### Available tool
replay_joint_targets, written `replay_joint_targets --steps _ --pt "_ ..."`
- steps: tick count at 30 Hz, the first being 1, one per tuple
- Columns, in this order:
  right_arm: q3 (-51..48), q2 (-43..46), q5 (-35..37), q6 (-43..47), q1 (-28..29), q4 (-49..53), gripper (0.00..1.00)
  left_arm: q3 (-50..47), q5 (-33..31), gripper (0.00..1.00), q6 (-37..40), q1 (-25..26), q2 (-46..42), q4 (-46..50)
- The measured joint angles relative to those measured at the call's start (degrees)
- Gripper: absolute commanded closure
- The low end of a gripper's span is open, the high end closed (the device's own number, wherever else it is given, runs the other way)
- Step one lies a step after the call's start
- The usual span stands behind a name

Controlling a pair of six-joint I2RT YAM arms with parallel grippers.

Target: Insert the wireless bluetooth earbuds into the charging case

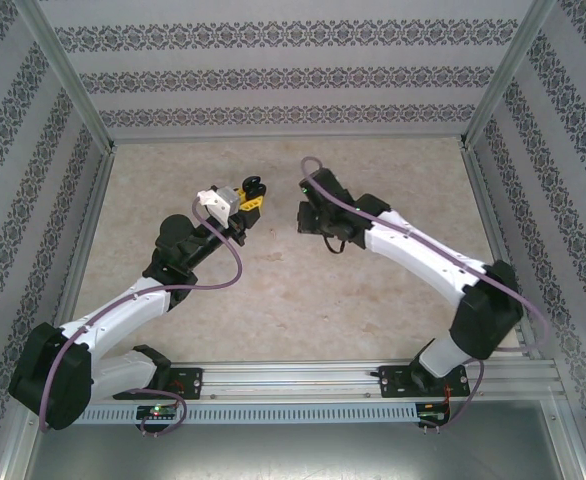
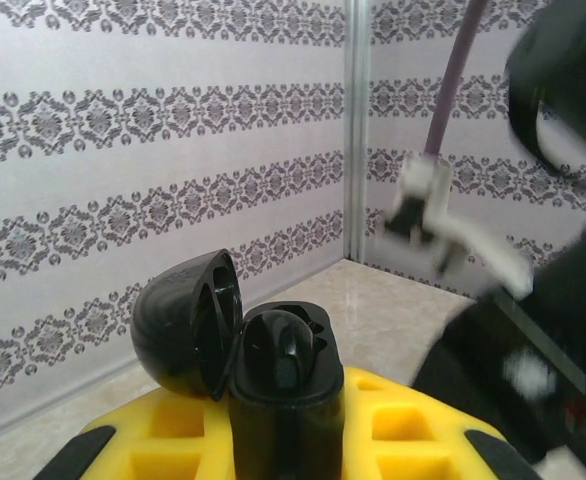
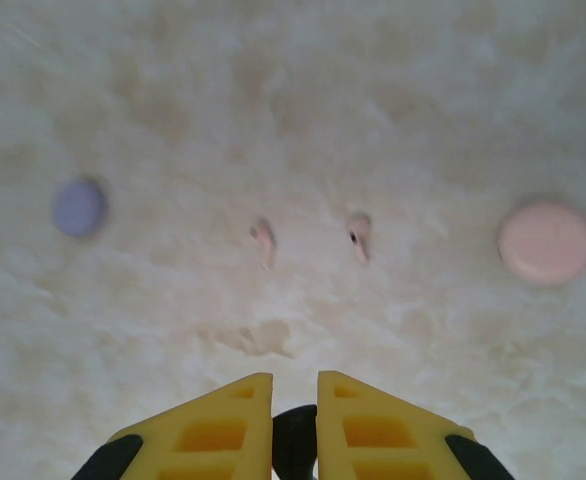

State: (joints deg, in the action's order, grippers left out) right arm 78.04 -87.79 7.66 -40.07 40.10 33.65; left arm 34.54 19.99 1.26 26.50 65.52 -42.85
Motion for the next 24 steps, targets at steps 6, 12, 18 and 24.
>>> replay_joint_targets --steps 6,12,18,24 --pt "5.3 6.0 -0.3 1.8 -0.7 -1.9 0.85 0.6 3.7 1.00 2.2 0.0 0.0 -0.1" --pt "6.7 11.0 -1.3 3.4 -0.7 -6.4 0.85 0.8 6.0 1.00 5.6 0.2 0.8 -0.4" --pt "6.0 14.1 -2.6 4.1 0.7 -12.4 0.84 4.0 8.1 1.00 9.1 1.3 1.0 -0.2" --pt "3.1 15.7 -3.3 4.5 3.7 -18.1 0.84 7.1 9.4 1.00 11.4 2.7 1.2 0.0"
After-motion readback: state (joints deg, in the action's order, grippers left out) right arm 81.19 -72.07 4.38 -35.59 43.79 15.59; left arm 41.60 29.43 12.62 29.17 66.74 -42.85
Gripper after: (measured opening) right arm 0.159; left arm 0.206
